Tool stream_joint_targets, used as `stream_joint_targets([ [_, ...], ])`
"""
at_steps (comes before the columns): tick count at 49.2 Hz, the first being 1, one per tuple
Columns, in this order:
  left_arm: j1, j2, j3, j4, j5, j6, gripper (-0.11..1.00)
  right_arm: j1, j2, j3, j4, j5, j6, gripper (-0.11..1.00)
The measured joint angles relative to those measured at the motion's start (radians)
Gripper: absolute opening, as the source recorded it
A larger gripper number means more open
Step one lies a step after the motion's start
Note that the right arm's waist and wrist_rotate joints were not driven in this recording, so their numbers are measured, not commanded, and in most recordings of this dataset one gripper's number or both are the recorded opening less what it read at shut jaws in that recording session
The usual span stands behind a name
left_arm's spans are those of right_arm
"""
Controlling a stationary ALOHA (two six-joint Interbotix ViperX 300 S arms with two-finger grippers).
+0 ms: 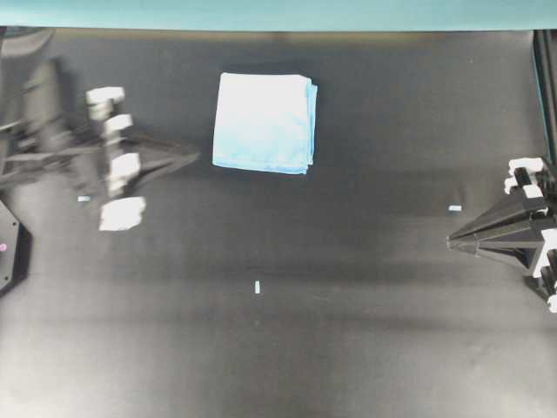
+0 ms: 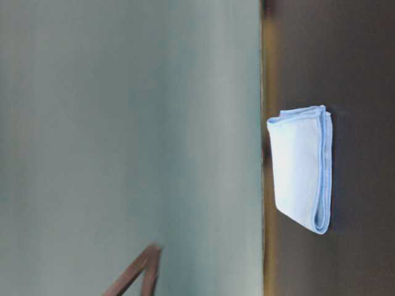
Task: Push a blue cloth with the left arm to wipe the desk.
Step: 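Move the left gripper over the folded light-blue cloth, then lower the left gripper onto the cloth's top surface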
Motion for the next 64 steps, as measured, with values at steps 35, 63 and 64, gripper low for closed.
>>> stream_joint_targets([
  [35, 0.215, 0.565, -0.489, 0.000, 0.334, -0.060, 0.86, 0.000, 0.000, 0.000, 0.000, 0.008, 0.002, 0.00],
  [63, 0.276, 0.758, -0.601, 0.000, 0.440, -0.060, 0.86, -0.002, 0.000, 0.003, 0.002, 0.009, 0.002, 0.00],
  [64, 0.276, 0.758, -0.601, 0.000, 0.443, -0.060, 0.86, 0.000, 0.000, 0.003, 0.002, 0.009, 0.000, 0.00],
])
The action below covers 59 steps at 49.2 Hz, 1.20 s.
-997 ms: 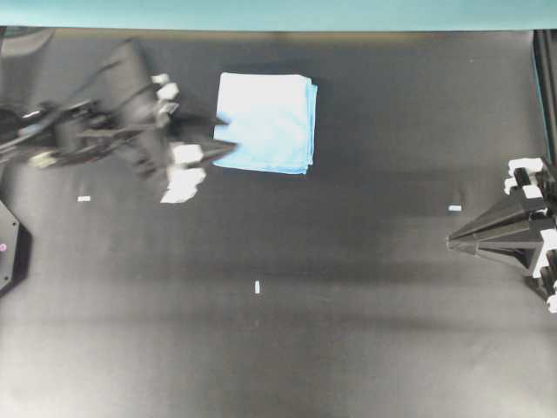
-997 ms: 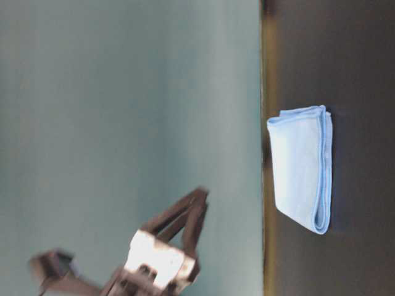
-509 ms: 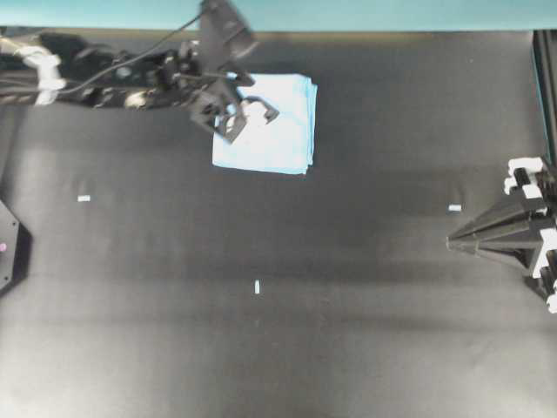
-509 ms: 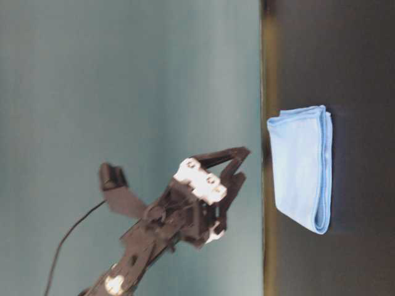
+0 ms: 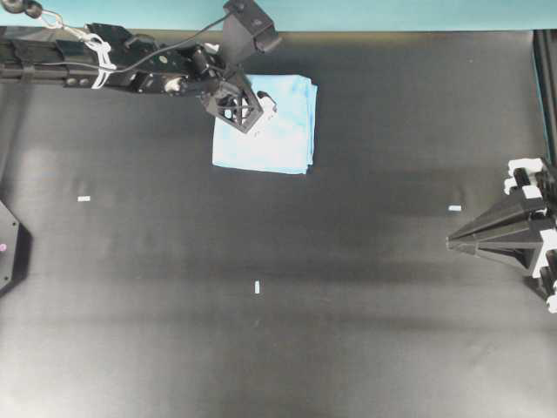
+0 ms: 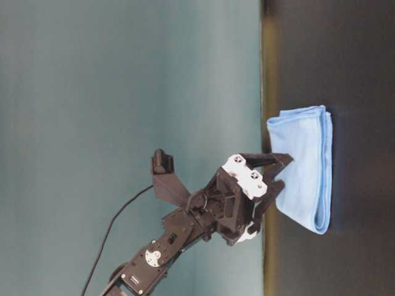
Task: Push a blue cloth with the left arm to wipe the desk.
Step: 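Lower the left gripper onto the cloth's top surface, then press down and push the cloth toward the front-left with the left gripper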
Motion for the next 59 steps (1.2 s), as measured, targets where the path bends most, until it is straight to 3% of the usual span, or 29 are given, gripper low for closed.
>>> stream_joint_targets([
  [29, -0.058, -0.003, 0.040, 0.002, 0.025, 0.005, 0.86, 0.000, -0.003, 0.003, 0.000, -0.002, 0.000, 0.00],
  [44, -0.092, -0.058, 0.153, 0.005, 0.017, 0.005, 0.86, 0.000, -0.003, 0.003, 0.000, -0.005, 0.002, 0.00],
  [59, -0.179, -0.140, 0.272, 0.006, 0.014, 0.005, 0.86, 0.000, -0.005, 0.003, 0.000, -0.020, 0.002, 0.00],
])
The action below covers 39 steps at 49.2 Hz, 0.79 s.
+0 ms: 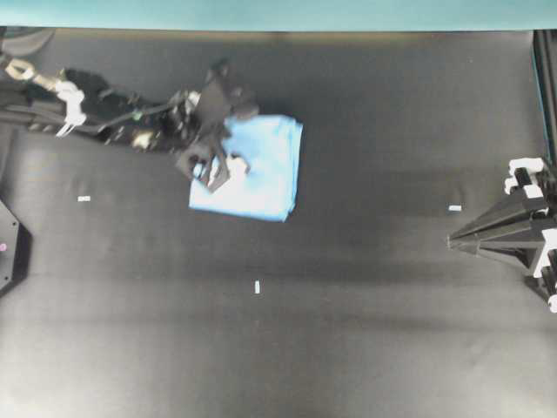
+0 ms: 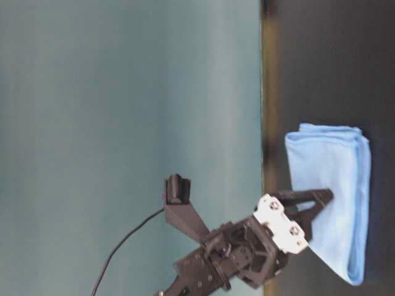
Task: Push a blue cloth with the left arm to wipe the desk.
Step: 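Press down and push the cloth toward the front-left with the left gripper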
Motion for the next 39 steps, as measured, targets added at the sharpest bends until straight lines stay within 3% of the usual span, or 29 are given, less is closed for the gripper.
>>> stream_joint_targets([
  [22, -0.206, -0.118, 0.166, 0.002, 0.000, -0.002, 0.86, 0.000, 0.000, 0.000, 0.000, -0.002, -0.002, 0.00],
  [39, -0.466, -0.255, 0.296, 0.000, 0.017, -0.020, 0.86, 0.000, 0.000, 0.000, 0.000, -0.011, 0.000, 0.00],
])
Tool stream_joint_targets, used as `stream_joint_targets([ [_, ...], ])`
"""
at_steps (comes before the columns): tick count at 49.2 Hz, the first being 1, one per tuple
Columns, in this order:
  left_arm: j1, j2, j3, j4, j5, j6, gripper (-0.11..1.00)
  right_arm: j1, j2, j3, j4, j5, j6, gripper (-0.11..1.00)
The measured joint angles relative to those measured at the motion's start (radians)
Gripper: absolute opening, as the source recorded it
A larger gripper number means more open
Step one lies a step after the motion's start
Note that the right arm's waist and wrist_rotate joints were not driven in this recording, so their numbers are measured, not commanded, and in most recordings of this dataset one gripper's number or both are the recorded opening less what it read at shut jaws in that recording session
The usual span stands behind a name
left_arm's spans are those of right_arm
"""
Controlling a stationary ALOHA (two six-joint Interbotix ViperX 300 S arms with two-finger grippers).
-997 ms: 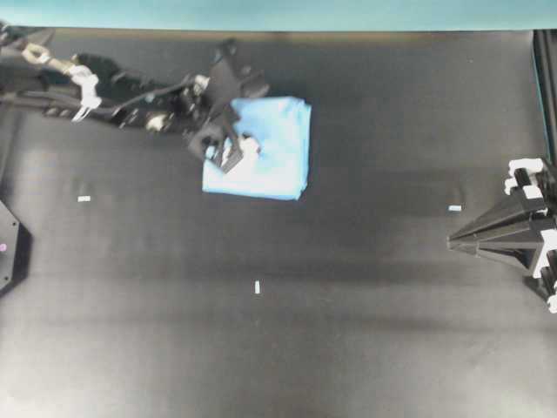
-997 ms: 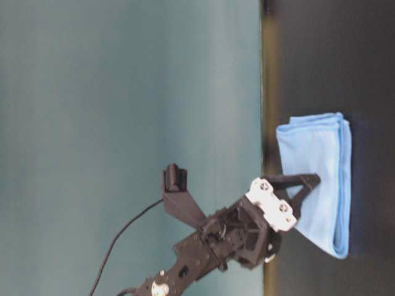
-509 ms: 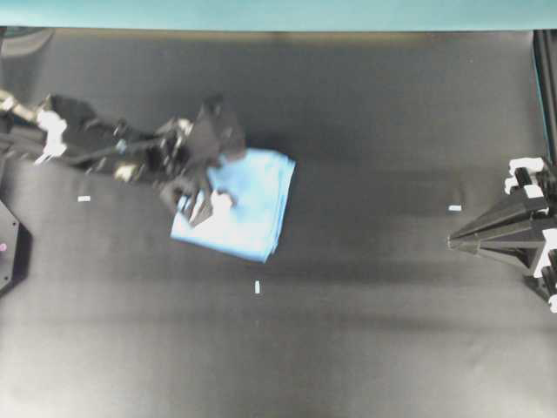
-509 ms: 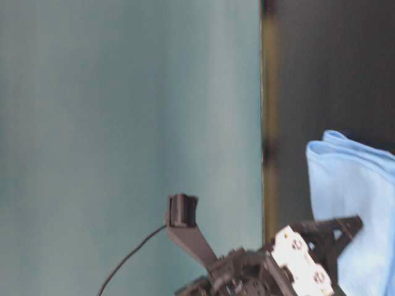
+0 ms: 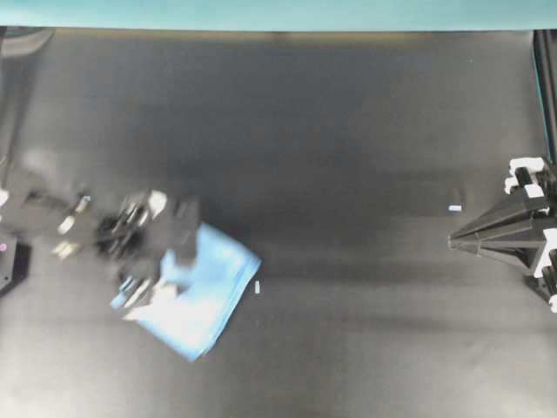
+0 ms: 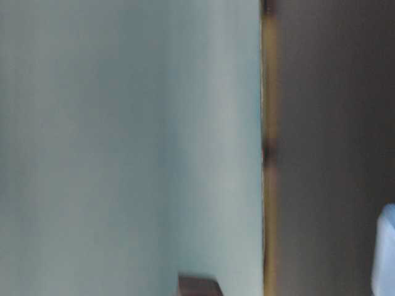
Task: Push a blue cloth with the left arm to wipe the desk.
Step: 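Press down and push the cloth toward the front-left with the left gripper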
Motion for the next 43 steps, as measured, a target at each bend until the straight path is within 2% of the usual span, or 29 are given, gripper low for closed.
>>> stream_joint_targets([
  [10, -0.161, -0.071, 0.037, -0.003, 0.000, -0.028, 0.86, 0.000, 0.000, 0.000, 0.000, -0.005, 0.000, 0.00],
  [22, -0.298, -0.089, 0.054, -0.003, 0.000, -0.029, 0.86, 0.000, 0.002, 0.000, 0.000, -0.018, -0.002, 0.00],
  [43, -0.313, -0.089, 0.054, -0.005, 0.000, -0.023, 0.86, 0.000, 0.000, 0.002, 0.000, -0.028, 0.000, 0.00],
])
